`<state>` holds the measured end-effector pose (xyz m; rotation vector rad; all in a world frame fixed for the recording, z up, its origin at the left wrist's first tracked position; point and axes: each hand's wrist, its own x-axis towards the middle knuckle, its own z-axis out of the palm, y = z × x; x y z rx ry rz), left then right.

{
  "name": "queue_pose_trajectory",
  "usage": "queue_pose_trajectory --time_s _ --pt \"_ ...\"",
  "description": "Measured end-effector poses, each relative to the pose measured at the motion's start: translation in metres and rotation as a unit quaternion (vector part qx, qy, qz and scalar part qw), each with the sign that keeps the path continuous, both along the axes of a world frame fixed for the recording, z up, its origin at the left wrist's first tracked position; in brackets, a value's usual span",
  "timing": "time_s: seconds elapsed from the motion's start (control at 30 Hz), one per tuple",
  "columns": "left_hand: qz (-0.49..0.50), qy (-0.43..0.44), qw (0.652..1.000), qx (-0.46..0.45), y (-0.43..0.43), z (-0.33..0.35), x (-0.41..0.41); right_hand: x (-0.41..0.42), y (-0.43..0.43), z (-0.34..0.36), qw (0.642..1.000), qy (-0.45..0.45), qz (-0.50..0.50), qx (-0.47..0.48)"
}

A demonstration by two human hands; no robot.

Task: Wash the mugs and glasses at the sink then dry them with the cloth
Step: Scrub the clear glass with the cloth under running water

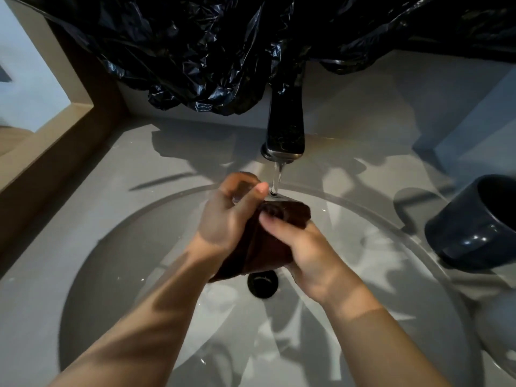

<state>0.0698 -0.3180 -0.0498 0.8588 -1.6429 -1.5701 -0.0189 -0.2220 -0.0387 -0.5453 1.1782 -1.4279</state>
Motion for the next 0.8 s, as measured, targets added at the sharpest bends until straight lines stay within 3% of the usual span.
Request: queue_pose_trajectory --time_s 0.07,0.1,0.2,0.3,0.33,0.43,0.53,0.6,0.63,0.7,0.8 --pt "-0.012 -0.044 0.995 -0.086 0.005 -0.003 0.0 -0.006 0.004 0.003 0.998 -0.054 -0.013 0.01" --pt "-0.021 -0.039 0.996 -0.072 0.007 -0.003 0.0 -0.009 0.005 0.004 0.999 -0.038 -0.025 0.009" --pt "-0.105 -0.033 0.99 0.092 0.005 -0.001 -0.003 -0.016 0.009 0.004 0.991 0.123 -0.054 0.001" --pt "-0.149 -0.03 0.938 0.311 0.004 0.001 -0.001 -0.019 0.012 0.0 0.928 0.372 0.002 -0.022" --pt "-0.135 -0.027 0.931 0.339 0.006 0.002 -0.003 -0.019 0.012 -0.002 0.918 0.397 0.018 -0.02" --pt "-0.053 -0.05 0.961 0.266 0.013 0.003 -0.009 -0.013 0.007 0.0 0.949 0.314 -0.005 -0.011" --pt "0.001 -0.047 0.997 0.059 0.013 -0.001 -0.011 -0.01 0.002 0.001 0.994 0.072 -0.08 0.022" --pt "-0.01 -0.101 0.993 -0.064 0.012 -0.008 -0.007 -0.011 0.001 0.001 0.994 -0.042 -0.089 0.052" --pt "-0.019 -0.114 0.989 -0.089 0.013 -0.008 -0.006 -0.013 0.001 0.001 0.993 -0.05 -0.089 0.06" --pt "-0.047 -0.087 0.994 -0.052 0.013 -0.005 -0.006 -0.016 0.003 0.005 0.994 -0.01 -0.094 0.05" --pt "-0.136 -0.07 0.982 0.108 0.009 0.008 -0.003 -0.023 0.01 0.011 0.979 0.187 -0.075 0.013"
